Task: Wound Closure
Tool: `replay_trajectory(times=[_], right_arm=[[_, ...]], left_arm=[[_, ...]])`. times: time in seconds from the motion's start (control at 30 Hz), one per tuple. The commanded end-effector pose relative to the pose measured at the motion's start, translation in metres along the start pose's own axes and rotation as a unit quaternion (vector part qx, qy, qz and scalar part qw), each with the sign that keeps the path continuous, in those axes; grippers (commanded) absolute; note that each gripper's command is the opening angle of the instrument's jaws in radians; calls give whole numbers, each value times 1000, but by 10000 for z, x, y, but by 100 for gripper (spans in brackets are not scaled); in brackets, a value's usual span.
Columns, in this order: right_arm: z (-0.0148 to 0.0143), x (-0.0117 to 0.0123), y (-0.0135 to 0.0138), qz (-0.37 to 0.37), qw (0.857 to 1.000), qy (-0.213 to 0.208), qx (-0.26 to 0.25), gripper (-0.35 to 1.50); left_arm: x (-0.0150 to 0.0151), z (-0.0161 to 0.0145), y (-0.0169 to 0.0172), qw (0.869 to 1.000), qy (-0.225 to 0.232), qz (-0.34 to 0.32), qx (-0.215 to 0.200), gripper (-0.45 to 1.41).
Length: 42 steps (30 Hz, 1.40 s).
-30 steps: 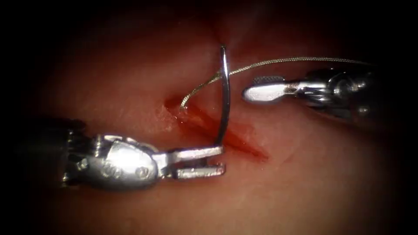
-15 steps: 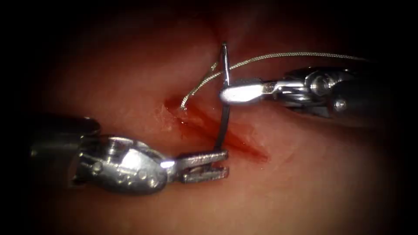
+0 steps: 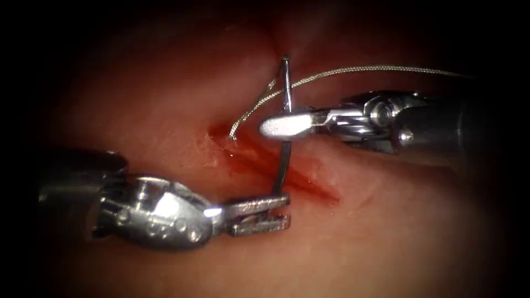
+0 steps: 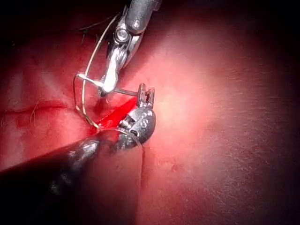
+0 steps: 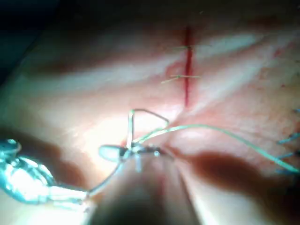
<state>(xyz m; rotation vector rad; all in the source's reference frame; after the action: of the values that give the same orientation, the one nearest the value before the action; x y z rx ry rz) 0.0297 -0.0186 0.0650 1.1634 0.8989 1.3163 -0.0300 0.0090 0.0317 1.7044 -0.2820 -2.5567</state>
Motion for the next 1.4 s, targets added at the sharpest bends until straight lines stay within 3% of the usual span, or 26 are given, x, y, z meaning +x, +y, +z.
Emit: replay_trajectory(times=[0.03, 0.1, 0.23, 0.3, 0.4, 0.5, 0.77, 0.8, 0.87, 0.97, 1.0, 1.07, 1.23, 1.4], right_arm=[[10, 3, 2, -1, 1000, 1, 1, 88], [11, 3, 2, -1, 1000, 1, 1, 79], [13, 4, 3, 20, 1000, 2, 0, 29], [14, 4, 5, 49, 999, 2, -2, -35], [16, 4, 11, 76, 997, -7, -1, -35], [17, 7, 15, 35, 999, 0, -18, -35], [11, 17, 13, 33, 999, 25, -25, -35], [11, 17, 13, 33, 999, 26, -25, -35], [10, 18, 13, 30, 999, 26, -26, -35], [8, 18, 15, 24, 999, 29, -27, -35], [8, 19, 15, 21, 999, 29, -26, -35], [6, 19, 16, 12, 999, 32, -28, -35], [3, 22, 18, -26, 999, 34, -31, -35], [2, 25, 15, -71, 996, 50, -36, -35]], left_arm=[[-3, 7, 1, 1000, 1, 0, 1, -45], [-3, 7, 1, 1000, 1, 0, 1, -45], [-3, 7, 2, 1000, 1, 0, 1, -45], [-3, 7, 2, 1000, 1, 0, 1, -45], [-3, 7, 2, 1000, 1, 0, 1, -45], [-3, 7, 3, 1000, 0, 1, 1, -45], [-1, 8, 7, 1000, -1, 1, 3, -45], [1, 8, 6, 1000, -2, -5, 3, -37], [4, 8, 4, 998, -4, -60, -1, 49], [13, 4, -6, 987, -6, -162, -10, 101], [15, 2, -10, 983, -6, -185, -12, 109], [22, -7, -18, 974, 1, -226, -30, 118], [30, -38, -27, 955, 47, -277, -91, 118], [20, -78, -33, 942, 57, -307, -125, 109]])
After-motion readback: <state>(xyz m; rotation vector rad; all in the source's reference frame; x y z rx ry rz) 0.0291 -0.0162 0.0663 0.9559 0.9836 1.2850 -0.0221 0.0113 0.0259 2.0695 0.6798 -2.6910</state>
